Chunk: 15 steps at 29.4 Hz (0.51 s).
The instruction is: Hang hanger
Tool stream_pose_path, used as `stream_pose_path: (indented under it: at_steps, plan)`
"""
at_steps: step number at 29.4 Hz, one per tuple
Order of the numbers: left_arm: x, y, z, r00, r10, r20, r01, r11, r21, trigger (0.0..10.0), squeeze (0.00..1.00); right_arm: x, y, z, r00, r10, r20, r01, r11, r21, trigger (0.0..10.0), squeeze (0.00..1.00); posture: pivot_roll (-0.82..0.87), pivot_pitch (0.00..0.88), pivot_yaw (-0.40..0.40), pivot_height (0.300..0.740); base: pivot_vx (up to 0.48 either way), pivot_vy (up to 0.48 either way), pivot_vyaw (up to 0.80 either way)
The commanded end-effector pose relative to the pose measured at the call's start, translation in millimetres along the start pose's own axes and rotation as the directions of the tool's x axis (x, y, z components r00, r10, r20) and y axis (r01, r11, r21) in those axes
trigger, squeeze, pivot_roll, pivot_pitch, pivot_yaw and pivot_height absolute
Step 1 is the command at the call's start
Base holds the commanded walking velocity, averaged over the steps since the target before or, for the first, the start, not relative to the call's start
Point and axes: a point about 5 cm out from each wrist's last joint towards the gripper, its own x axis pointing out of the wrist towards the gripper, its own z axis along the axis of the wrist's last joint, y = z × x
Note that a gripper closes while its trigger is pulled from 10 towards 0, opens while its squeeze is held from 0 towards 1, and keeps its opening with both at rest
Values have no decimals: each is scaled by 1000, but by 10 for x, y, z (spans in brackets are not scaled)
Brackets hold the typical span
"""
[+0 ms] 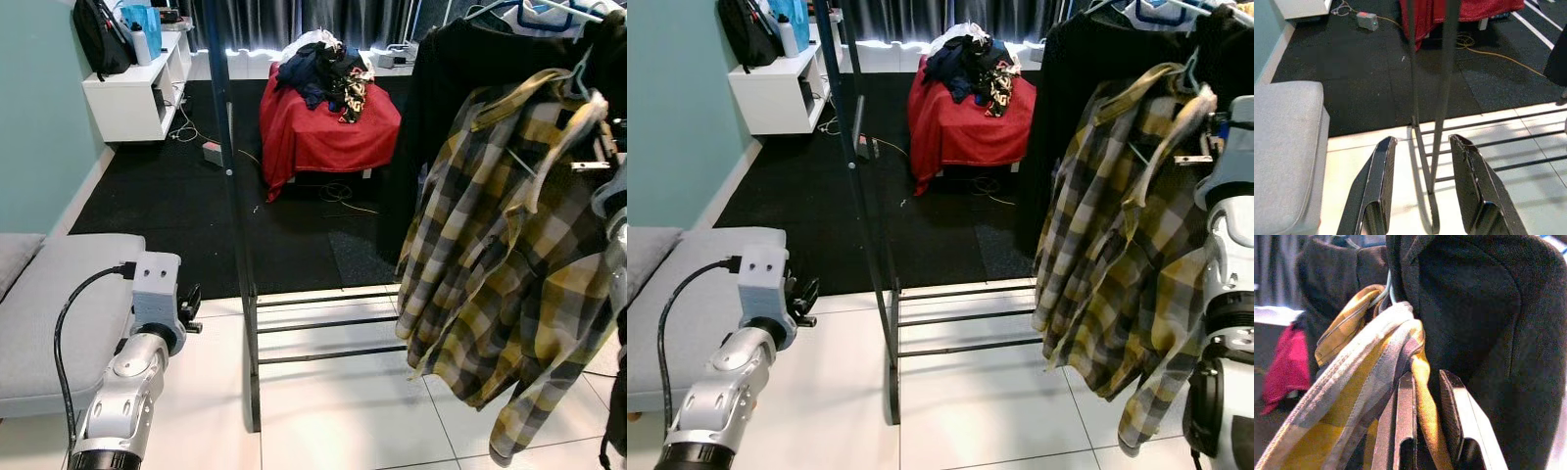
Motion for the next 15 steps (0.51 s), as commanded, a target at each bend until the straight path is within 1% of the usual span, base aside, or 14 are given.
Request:
stream_pose_path:
  at_steps: [1,2,3,4,5,6,7,8,9,10,12,14,15]
  plan:
    - [-9,27,-35,1000,2,-13,-2,1000,15,10000,0,85,-77,340,988,-36,153,33,999,25,10000,0,-12,175,-6,740,0,0,0]
    - [-6,25,-34,1000,2,-13,-2,1000,15,10000,0,82,86,285,988,50,144,-56,998,34,10000,0,-10,175,-7,740,0,0,0]
    - [-2,28,-33,1000,4,-12,-3,1000,17,10000,0,44,361,202,964,228,136,-237,971,46,10000,0,-5,173,-6,740,0,0,0]
    - [-2,28,-33,1000,4,-12,-3,1000,17,10000,0,44,361,202,964,228,136,-237,971,46,10000,0,-5,173,-6,740,0,0,0]
    - [-1,33,-33,1000,7,-12,-7,1000,17,10000,0,-32,632,108,910,394,129,-404,912,65,10000,0,-3,173,-7,740,0,0,0]
    - [-1,41,-33,1000,11,-11,-10,1000,19,10000,0,-149,880,-14,842,527,113,-537,839,91,10000,0,-1,169,-7,740,0,0,0]
    - [-1,41,-33,1000,11,-11,-10,1000,19,10000,0,-149,880,-14,842,527,113,-537,839,91,10000,0,-1,169,-7,740,0,0,0]
    - [-2,46,-34,1000,13,-11,-13,1000,20,10000,0,-238,1027,-99,797,595,100,-604,790,110,10000,0,0,168,-6,740,0,0,0]
    - [-6,48,-39,1000,15,-12,-15,1000,22,10000,0,-323,1133,-196,771,632,77,-636,760,133,10000,0,2,166,-6,740,0,0,0]
    - [-12,45,-48,1000,16,-15,-16,1000,23,10000,0,-393,1202,-290,761,647,51,-645,747,161,10000,0,2,166,-6,740,0,0,0]
    - [-22,35,-67,1000,17,-19,-16,1000,25,10000,0,-480,1263,-413,759,651,16,-641,743,191,10000,0,3,162,-3,740,0,0,0]
    - [-22,35,-67,1000,17,-19,-16,1000,25,10000,0,-480,1263,-413,759,651,16,-641,743,191,10000,0,3,162,-3,740,0,0,0]
    - [-26,30,-75,1000,16,-22,-16,1000,25,10000,0,-506,1276,-451,762,647,6,-636,746,197,10000,0,3,162,-3,740,0,0,0]
